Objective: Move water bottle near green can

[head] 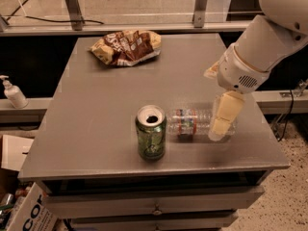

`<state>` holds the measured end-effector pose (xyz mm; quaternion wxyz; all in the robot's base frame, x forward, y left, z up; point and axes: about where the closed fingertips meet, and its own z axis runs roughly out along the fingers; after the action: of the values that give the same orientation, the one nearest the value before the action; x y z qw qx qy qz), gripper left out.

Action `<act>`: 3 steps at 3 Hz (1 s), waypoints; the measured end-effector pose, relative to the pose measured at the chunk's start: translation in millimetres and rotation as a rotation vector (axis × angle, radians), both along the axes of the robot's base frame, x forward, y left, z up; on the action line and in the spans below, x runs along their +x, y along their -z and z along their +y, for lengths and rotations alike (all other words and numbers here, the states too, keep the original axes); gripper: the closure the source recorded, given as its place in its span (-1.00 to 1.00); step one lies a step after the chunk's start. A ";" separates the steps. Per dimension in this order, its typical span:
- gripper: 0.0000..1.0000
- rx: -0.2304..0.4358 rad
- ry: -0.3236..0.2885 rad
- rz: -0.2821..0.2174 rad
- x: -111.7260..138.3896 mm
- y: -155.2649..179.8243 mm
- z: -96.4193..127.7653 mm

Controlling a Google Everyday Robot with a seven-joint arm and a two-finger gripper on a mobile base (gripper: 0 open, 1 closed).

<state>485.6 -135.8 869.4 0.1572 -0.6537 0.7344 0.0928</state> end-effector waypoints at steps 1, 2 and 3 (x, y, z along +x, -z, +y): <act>-1.00 0.080 0.050 -0.028 18.3 -14.5 -37.0; -1.00 0.194 0.085 -0.073 33.3 -38.5 -87.1; -1.00 0.222 0.083 -0.126 45.3 -60.9 -89.0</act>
Offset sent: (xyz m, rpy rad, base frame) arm 0.0518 -0.1607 0.0783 0.3521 -0.1432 -0.1226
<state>530.9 -224.8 930.3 0.2783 -0.6058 0.7346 0.1258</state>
